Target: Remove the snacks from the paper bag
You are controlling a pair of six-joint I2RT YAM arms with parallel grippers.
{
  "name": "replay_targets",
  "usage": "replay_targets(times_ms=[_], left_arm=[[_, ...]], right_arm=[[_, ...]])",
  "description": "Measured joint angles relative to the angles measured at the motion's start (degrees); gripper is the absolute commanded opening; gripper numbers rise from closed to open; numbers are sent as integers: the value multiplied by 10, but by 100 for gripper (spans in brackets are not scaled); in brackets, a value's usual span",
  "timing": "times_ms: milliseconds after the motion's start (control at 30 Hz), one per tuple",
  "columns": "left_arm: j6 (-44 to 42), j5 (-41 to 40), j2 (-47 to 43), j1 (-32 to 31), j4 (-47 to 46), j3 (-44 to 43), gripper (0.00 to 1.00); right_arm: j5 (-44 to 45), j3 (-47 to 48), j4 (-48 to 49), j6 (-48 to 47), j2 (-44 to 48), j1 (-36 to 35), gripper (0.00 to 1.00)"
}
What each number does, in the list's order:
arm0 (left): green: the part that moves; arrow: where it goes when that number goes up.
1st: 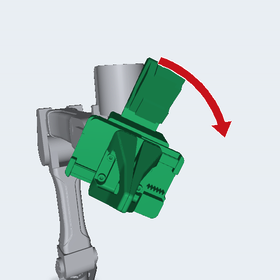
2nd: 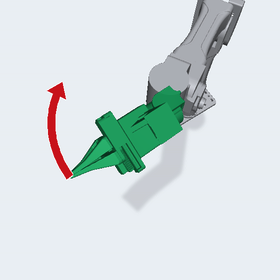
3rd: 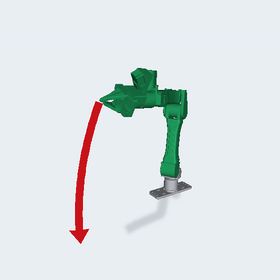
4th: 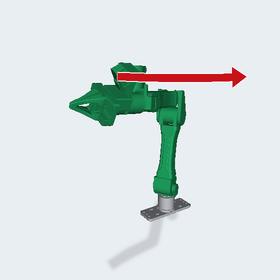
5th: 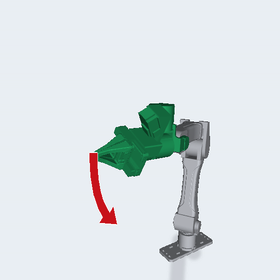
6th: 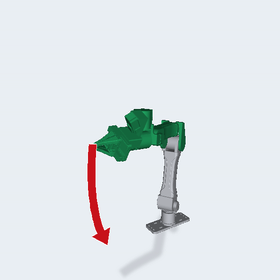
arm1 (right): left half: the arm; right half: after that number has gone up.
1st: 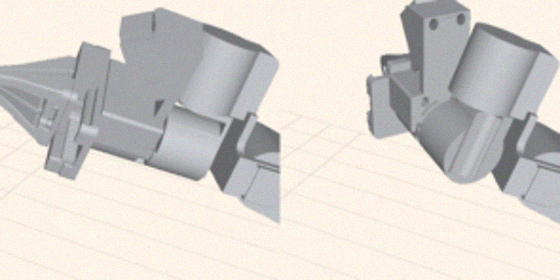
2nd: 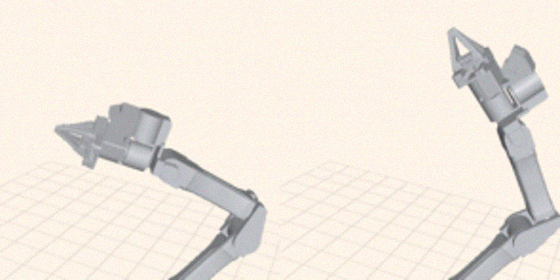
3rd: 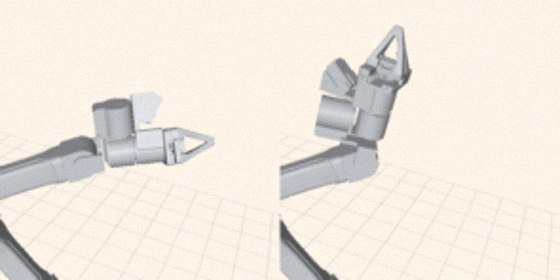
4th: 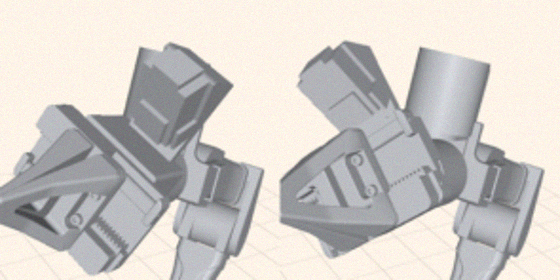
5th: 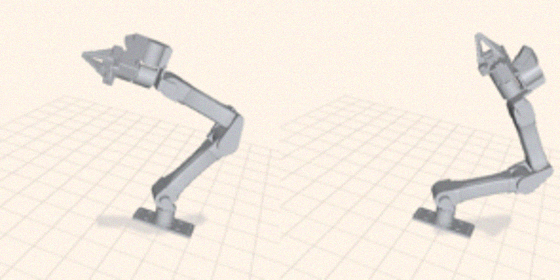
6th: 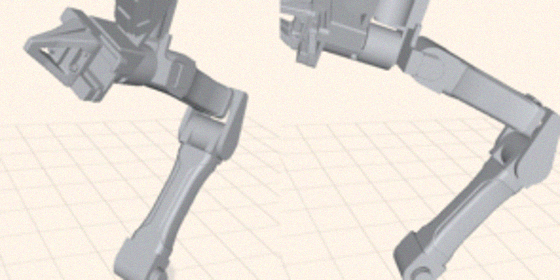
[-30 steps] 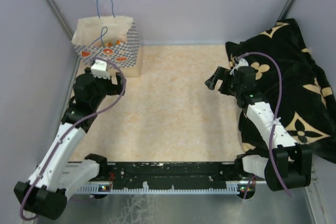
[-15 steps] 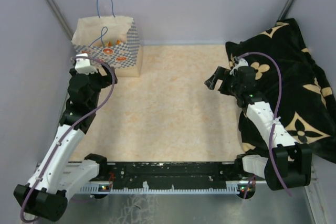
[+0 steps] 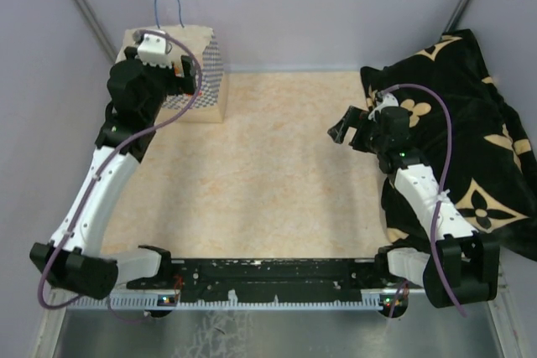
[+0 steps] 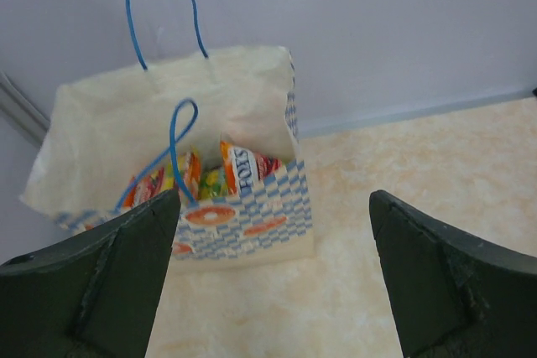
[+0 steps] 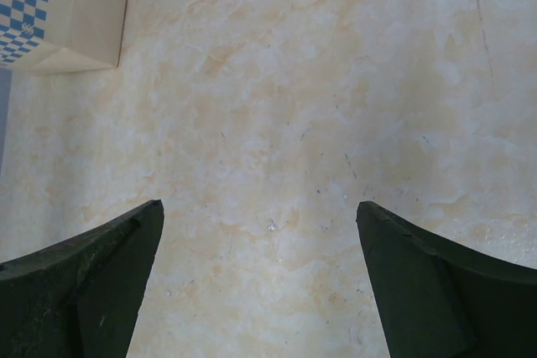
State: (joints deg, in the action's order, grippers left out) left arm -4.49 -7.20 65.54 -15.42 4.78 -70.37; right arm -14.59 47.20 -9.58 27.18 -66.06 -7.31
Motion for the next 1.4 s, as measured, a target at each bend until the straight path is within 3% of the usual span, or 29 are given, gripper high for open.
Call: replay_targets(times_ms=[33, 200, 433, 567, 700, 833, 1133, 1400], left_arm=[[-25, 0, 53, 1, 36, -76, 100], [-77, -48, 164, 2, 126, -217, 99], [-122, -93, 266, 19, 211, -275, 99], [-118, -87, 295, 49, 219, -279, 68], [-90, -78, 304, 87, 205, -279, 48], [-61, -77, 299, 107, 151, -267, 1], [12, 54, 195, 100, 6, -113, 0], [44, 122, 113, 71, -30, -59, 0]], right_arm=[[0, 0, 0, 0, 0, 0, 99], [0, 0, -1, 1, 1, 0, 99], [-1, 0, 0, 4, 4, 0, 99], [-3, 0, 0, 6, 5, 0, 99], [-5, -5, 0, 10, 12, 0, 99], [-28, -7, 4, 10, 15, 0, 99], [-47, 47, 16, -11, -41, -106, 99], [-15, 223, 20, -21, -190, -167, 99]])
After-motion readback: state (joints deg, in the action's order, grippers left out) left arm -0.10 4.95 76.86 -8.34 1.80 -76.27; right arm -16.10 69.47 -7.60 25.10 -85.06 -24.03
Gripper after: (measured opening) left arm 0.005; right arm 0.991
